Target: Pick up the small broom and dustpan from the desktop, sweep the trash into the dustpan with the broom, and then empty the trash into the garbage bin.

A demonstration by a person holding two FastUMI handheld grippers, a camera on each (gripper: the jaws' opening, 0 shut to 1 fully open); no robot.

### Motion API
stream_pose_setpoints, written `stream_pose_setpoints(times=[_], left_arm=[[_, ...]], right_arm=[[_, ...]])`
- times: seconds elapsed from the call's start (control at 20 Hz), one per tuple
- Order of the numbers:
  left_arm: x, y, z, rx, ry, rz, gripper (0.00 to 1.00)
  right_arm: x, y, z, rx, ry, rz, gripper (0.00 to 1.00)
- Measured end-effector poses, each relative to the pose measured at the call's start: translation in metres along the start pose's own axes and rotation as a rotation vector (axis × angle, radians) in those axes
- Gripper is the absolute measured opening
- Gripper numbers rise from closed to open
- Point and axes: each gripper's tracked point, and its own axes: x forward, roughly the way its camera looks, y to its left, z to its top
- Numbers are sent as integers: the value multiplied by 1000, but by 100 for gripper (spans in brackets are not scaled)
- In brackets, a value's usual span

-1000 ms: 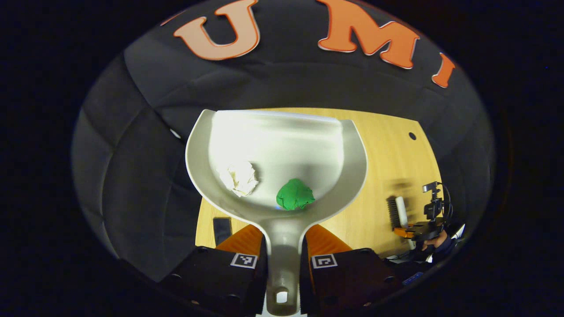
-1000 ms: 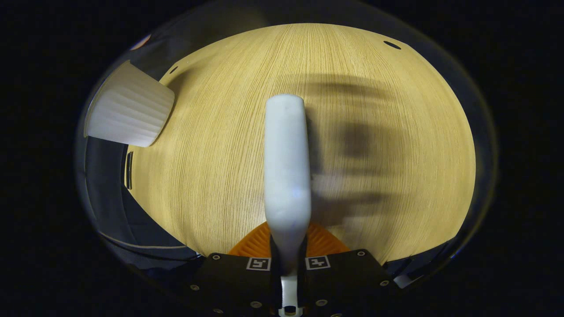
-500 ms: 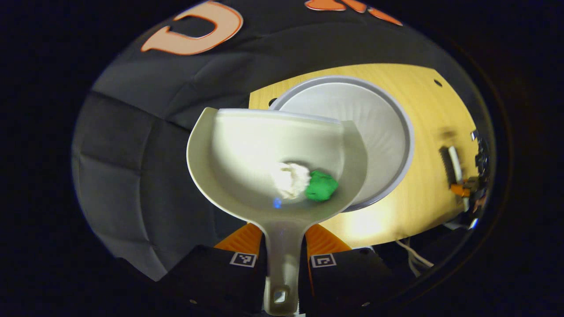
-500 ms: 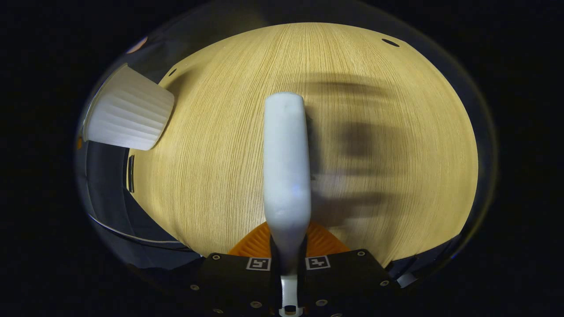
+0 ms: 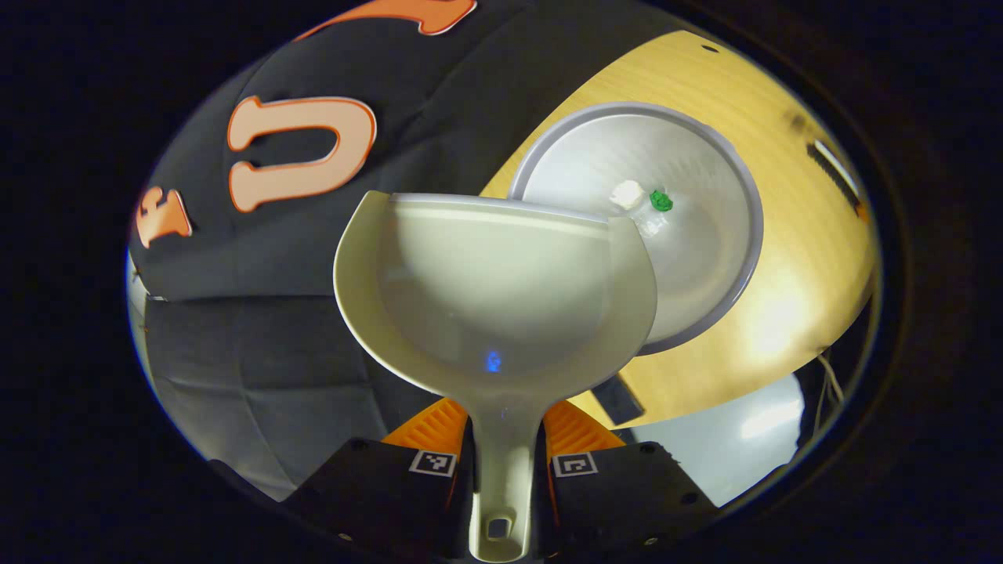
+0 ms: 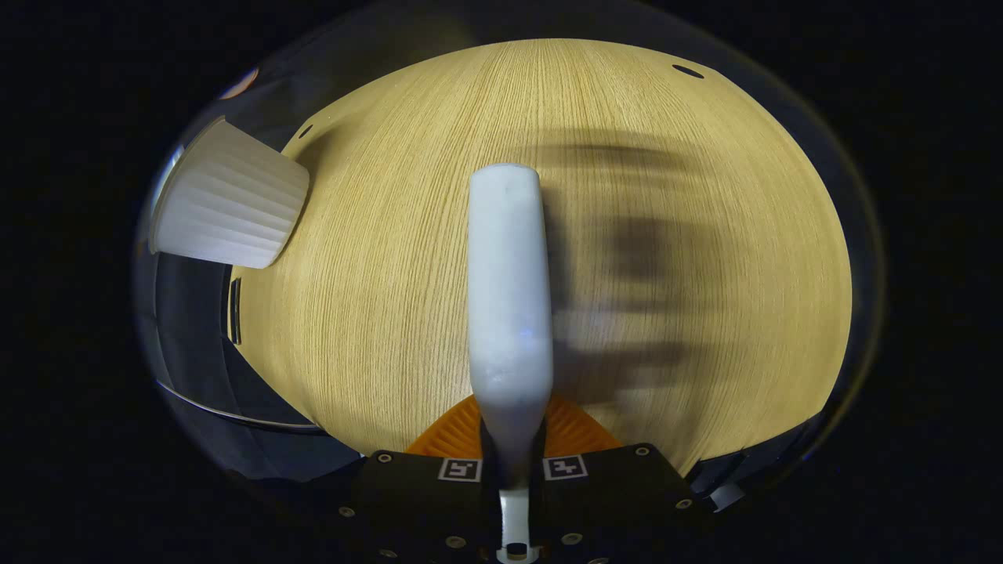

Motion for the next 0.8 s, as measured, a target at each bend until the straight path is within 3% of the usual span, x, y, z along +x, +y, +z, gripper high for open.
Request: stream_pose_setpoints(times=[0.1,0.2,0.5,0.6,0.8], left_arm=[[6,12,0,48,-16,78,30],[3,-3,-1,-44,-31,20,30],[-43,-63,24,-565,-133,-407,30],[-61,-86,49,-661,-194,-543,30],[-114,-126,100,-712,-287,-757,30]], right_arm=[[0,0,0,-4,0,1,14],[0,0,-1,-2,-1,3,14],[-2,-11,4,30,-23,-33,14],[-1,-18,6,47,-27,-59,14],[-3,-28,8,69,-36,-101,14]])
